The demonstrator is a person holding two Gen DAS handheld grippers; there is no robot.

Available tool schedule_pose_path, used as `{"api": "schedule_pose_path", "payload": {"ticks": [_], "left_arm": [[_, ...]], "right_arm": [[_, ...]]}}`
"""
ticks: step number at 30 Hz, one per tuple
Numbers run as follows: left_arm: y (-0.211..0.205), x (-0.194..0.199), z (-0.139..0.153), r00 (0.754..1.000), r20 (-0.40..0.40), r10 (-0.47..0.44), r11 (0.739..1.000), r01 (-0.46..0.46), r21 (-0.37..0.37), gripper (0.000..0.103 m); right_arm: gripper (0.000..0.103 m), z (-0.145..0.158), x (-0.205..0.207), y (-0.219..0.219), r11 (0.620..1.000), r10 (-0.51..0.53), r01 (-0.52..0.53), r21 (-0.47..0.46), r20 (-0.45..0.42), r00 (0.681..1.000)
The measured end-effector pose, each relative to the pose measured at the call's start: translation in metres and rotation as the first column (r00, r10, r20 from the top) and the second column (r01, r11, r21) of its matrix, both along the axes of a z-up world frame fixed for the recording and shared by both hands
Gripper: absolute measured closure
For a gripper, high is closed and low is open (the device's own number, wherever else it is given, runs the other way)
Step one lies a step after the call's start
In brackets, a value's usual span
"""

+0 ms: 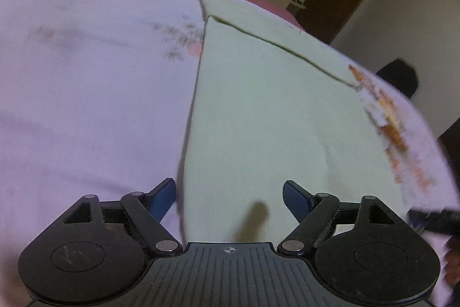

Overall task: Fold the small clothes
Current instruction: 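Grasp the hem corners with both tools and lift them toward the collar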

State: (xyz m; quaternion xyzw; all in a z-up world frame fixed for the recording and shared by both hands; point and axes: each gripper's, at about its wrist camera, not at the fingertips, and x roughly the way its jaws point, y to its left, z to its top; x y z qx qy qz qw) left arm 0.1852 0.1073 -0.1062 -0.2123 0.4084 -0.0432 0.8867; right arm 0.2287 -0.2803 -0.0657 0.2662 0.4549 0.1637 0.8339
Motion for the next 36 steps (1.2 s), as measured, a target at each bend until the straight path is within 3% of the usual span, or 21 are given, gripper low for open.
{"api": "schedule_pose_path", "payload": {"ticks": [3, 7, 12, 14, 18, 21, 22, 24, 25, 27, 29, 31, 32, 33, 35, 36], "left_arm": [[0.016, -0.024, -0.006, 0.999, -0.013, 0.044, 0.988, -0.045, -0.147, 0.039], [0.033, -0.041, -0.025, 0.997, -0.043, 0.057, 0.930, -0.069, -0.362, 0.040], [0.044, -0.034, -0.046, 0.998, -0.042, 0.047, 0.866, -0.062, -0.496, 0.040], [0.041, -0.029, -0.048, 0.999, -0.044, 0.022, 0.872, -0.041, -0.488, 0.049], [0.032, -0.020, -0.049, 0.999, -0.042, -0.014, 0.890, -0.007, -0.457, 0.056], [0.032, -0.015, -0.050, 0.999, -0.053, 0.000, 0.907, -0.022, -0.420, 0.083], [0.031, -0.013, -0.050, 0.998, -0.059, 0.005, 0.919, -0.028, -0.394, 0.099], [0.033, -0.016, -0.051, 0.999, -0.036, 0.017, 0.931, -0.029, -0.364, 0.099], [0.033, -0.018, -0.046, 0.999, -0.025, 0.030, 0.935, -0.037, -0.352, 0.100], [0.033, -0.029, -0.028, 0.996, 0.076, 0.042, 0.925, -0.010, -0.379, 0.100], [0.038, -0.039, -0.017, 0.988, 0.137, 0.067, 0.918, -0.008, -0.397, 0.100], [0.041, -0.038, -0.023, 0.990, 0.108, 0.090, 0.925, -0.042, -0.378, 0.100], [0.043, -0.033, -0.035, 0.994, 0.056, 0.092, 0.931, -0.066, -0.360, 0.100], [0.044, -0.029, -0.046, 0.995, 0.006, 0.101, 0.931, -0.092, -0.352, 0.100], [0.049, -0.031, -0.056, 0.991, -0.009, 0.136, 0.903, -0.128, -0.411, 0.100], [0.049, -0.033, -0.054, 0.989, -0.004, 0.145, 0.901, -0.133, -0.413, 0.100]], "right_arm": [[0.070, -0.006, -0.021, 0.000, 0.995, -0.014, 0.020, 0.094, -0.061, 0.998], [0.070, -0.011, -0.040, 0.007, 0.985, -0.045, 0.061, 0.162, -0.098, 0.994], [0.070, -0.028, -0.045, 0.008, 0.938, -0.120, 0.160, 0.309, -0.144, 0.982], [0.074, -0.036, -0.041, 0.006, 0.909, -0.153, 0.206, 0.363, -0.170, 0.974], [0.081, -0.041, -0.035, 0.007, 0.899, -0.176, 0.223, 0.376, -0.155, 0.972], [0.085, -0.043, -0.031, 0.008, 0.898, -0.192, 0.235, 0.373, -0.147, 0.970], [0.090, -0.045, -0.033, 0.007, 0.898, -0.196, 0.237, 0.371, -0.145, 0.970], [0.100, -0.043, -0.033, 0.009, 0.917, -0.208, 0.242, 0.318, -0.138, 0.968], [0.098, -0.040, -0.034, 0.010, 0.927, -0.207, 0.236, 0.291, -0.128, 0.970], [0.098, -0.026, -0.035, 0.016, 0.947, -0.215, 0.227, 0.225, -0.078, 0.974], [0.098, -0.006, -0.041, 0.017, 0.952, -0.193, 0.184, 0.244, 0.012, 0.981], [0.098, 0.007, -0.047, 0.014, 0.948, -0.176, 0.147, 0.284, 0.083, 0.981], [0.098, 0.007, -0.048, 0.012, 0.942, -0.179, 0.143, 0.304, 0.096, 0.979], [0.098, -0.001, -0.047, 0.007, 0.936, -0.188, 0.156, 0.315, 0.072, 0.980], [0.098, -0.025, -0.037, 0.009, 0.952, -0.185, 0.190, 0.239, -0.042, 0.982], [0.099, -0.035, -0.035, 0.009, 0.955, -0.191, 0.207, 0.214, -0.092, 0.977]]}}
